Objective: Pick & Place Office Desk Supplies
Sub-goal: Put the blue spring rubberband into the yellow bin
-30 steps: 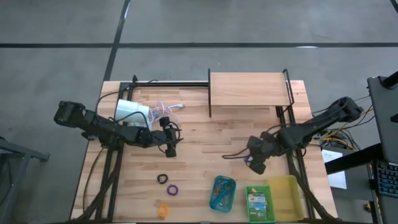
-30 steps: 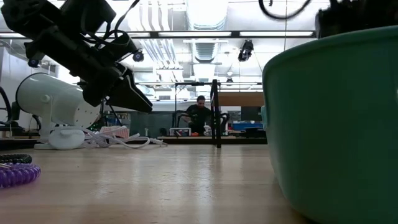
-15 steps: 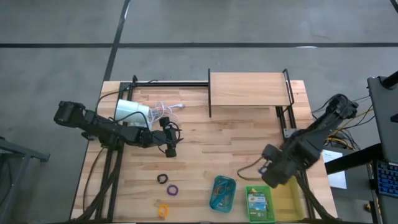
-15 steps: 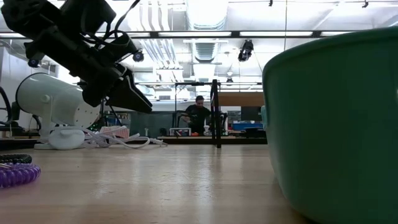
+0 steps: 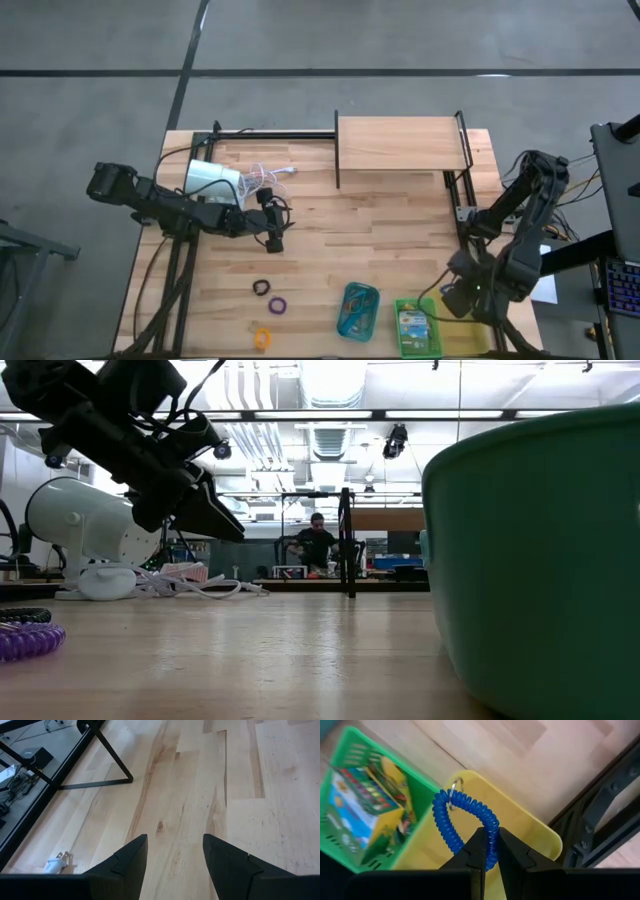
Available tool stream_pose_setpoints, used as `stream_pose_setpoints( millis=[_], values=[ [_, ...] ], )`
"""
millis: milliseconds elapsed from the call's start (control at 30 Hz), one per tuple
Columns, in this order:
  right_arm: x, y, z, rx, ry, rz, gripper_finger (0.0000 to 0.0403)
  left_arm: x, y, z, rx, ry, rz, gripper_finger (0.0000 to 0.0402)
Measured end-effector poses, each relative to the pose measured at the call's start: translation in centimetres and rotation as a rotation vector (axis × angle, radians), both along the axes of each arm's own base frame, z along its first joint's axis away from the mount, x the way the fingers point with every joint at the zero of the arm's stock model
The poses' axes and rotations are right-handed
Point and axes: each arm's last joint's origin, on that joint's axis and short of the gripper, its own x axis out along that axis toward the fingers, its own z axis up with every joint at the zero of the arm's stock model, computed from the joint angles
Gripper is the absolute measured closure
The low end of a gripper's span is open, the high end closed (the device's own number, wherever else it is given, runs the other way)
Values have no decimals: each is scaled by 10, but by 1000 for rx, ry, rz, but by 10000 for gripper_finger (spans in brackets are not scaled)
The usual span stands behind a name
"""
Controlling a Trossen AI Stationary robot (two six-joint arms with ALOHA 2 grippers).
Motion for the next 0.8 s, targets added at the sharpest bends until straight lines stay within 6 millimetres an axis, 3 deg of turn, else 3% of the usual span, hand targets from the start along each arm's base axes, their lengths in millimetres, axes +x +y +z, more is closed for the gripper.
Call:
stream_pose_setpoints(
  millis=[433, 800],
  values=[
    [-11, -2, -49, 40, 80, -6, 374, 0, 0, 0, 0, 0, 0, 205],
    [-11, 1, -60, 112, 79, -34, 374, 0, 0, 0, 0, 0, 0, 205]
  ],
)
